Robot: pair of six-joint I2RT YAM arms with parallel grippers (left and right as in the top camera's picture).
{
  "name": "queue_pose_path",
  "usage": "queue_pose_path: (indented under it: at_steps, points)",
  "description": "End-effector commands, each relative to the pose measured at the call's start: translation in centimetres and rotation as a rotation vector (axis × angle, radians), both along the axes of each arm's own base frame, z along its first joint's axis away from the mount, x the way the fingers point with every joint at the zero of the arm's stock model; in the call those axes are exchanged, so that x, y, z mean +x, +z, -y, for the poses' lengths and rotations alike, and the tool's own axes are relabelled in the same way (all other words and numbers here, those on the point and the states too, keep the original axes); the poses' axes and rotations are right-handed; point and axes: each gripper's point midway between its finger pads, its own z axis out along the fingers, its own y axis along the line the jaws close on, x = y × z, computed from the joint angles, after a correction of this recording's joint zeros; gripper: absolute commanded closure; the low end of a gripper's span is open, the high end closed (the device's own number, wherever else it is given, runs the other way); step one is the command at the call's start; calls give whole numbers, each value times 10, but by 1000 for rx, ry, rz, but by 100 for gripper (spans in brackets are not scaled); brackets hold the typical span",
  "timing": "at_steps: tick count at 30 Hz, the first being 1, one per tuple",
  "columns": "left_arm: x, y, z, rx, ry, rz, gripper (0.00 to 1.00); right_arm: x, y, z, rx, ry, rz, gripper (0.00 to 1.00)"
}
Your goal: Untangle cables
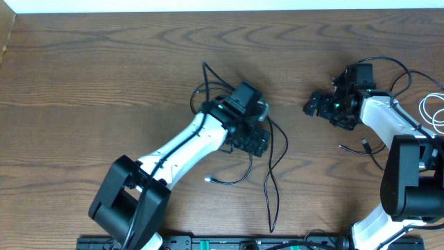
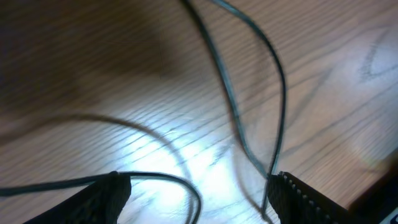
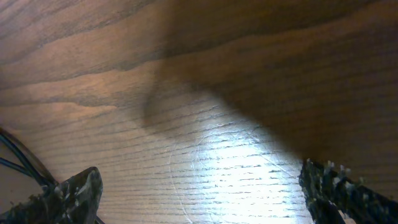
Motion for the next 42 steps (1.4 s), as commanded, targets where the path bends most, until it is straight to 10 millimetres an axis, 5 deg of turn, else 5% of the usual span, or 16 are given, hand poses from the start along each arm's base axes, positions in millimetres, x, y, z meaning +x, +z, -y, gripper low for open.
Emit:
queue_pose_path:
  at_steps: [1,3,7,12,21,24,25,28,31,33,38,42]
  points:
    - [0,-3,0,46,69,33,23,-17,-17,-7,31,5,-66,1]
    - [0,-8,2,78,136,46,15,-17,-17,-7,31,5,-66,1]
    - [-8,-17,24,70,103,68,15,-17,-17,-7,31,5,-66,1]
    - [-3,-43,18,201,291,115,15,-17,-17,-7,31,5,-66,1]
    - [-24,-107,38,270,209,84,17,-16,-16,-7,31,5,-61,1]
    - [-26,-115,36,287,205,78,21,-15,-16,-7,31,5,-61,1]
    - [-25,-115,36,286,206,79,23,-15,-16,-7,31,5,-61,1]
    - [-23,-111,37,276,209,84,55,-15,-16,-7,31,5,-60,1]
    - [-22,-108,38,271,210,87,72,-15,-16,-7,33,5,-59,1]
    - [-22,-108,38,273,198,92,92,-15,-15,-10,47,10,-58,1]
    - [-2,-92,29,327,142,209,91,-14,-14,-12,63,14,-54,1]
    - [15,-59,20,329,188,280,55,-14,-14,-12,63,15,-53,1]
